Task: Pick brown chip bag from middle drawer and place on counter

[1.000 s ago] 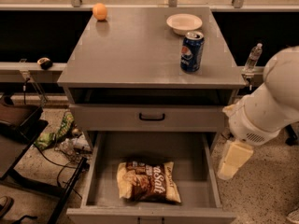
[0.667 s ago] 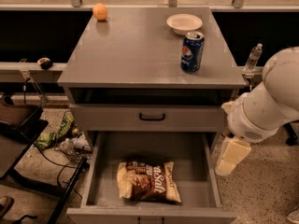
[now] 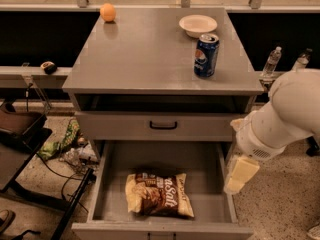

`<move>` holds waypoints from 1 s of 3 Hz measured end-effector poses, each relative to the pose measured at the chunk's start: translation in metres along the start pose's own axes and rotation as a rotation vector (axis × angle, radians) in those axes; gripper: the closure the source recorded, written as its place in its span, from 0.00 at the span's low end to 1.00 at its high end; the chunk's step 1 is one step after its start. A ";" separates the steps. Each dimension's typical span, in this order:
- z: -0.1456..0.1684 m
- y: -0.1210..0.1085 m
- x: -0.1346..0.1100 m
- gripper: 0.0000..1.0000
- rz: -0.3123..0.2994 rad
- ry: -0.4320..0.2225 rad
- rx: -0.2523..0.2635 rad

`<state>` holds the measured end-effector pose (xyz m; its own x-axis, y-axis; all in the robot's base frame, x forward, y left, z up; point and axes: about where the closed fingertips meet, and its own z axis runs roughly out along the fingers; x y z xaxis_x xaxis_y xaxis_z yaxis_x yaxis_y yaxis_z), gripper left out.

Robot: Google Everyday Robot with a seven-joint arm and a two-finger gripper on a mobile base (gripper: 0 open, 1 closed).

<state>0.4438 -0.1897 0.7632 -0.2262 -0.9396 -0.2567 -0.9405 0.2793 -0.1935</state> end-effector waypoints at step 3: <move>0.220 0.024 -0.031 0.00 0.019 -0.223 -0.100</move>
Offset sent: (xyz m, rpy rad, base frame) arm 0.0426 0.0681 -0.2125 0.2123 0.0302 0.0576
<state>0.4836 -0.1103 0.5580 -0.1925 -0.8645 -0.4643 -0.9596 0.2647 -0.0951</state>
